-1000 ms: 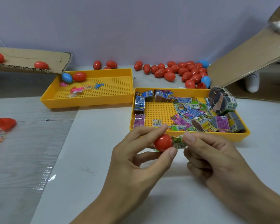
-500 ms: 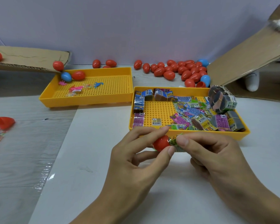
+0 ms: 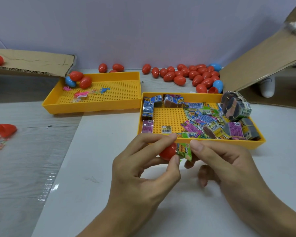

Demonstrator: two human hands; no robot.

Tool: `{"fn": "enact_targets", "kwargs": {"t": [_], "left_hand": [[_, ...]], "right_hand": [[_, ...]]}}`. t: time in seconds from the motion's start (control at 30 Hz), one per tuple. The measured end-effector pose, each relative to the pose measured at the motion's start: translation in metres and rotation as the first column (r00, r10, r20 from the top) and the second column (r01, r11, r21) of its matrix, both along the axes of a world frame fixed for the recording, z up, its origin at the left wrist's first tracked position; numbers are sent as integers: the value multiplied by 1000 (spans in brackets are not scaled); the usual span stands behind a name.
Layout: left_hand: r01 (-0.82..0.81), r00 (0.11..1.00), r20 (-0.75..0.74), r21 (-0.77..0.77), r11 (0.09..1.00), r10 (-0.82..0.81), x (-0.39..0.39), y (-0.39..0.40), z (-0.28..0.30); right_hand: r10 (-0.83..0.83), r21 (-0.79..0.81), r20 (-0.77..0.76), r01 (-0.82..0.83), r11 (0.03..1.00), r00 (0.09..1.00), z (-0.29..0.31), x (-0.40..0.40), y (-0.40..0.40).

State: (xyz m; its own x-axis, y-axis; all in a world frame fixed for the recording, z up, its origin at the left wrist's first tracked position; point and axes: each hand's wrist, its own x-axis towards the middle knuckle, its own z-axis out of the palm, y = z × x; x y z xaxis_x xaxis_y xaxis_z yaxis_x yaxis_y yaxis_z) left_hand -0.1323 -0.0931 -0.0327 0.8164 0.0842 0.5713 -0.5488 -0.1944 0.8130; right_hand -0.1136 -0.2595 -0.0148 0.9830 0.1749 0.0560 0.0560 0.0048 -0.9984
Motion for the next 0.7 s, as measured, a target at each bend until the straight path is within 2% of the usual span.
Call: {"fn": "enact_targets", "kwargs": {"t": [0.17, 0.3, 0.43, 0.57, 0.7], "left_hand": [[-31, 998, 58, 107, 994, 25, -3, -1, 1], [-29, 999, 23, 100, 995, 27, -3, 1, 2], [-41, 998, 62, 116, 992, 34, -3, 1, 1], [-41, 996, 77, 91, 995, 34, -3, 1, 0], [-13, 997, 78, 80, 997, 7, -5, -2, -2]], "right_hand": [[39, 116, -142, -22, 993, 989, 3, 1, -1], [59, 208, -207, -15, 978, 977, 6, 2, -2], [148, 245, -257, -83, 966, 955, 10, 2, -1], [277, 338, -354, -154, 929, 893, 9, 3, 0], [335, 390, -428, -163, 906, 839, 10, 6, -3]]}}
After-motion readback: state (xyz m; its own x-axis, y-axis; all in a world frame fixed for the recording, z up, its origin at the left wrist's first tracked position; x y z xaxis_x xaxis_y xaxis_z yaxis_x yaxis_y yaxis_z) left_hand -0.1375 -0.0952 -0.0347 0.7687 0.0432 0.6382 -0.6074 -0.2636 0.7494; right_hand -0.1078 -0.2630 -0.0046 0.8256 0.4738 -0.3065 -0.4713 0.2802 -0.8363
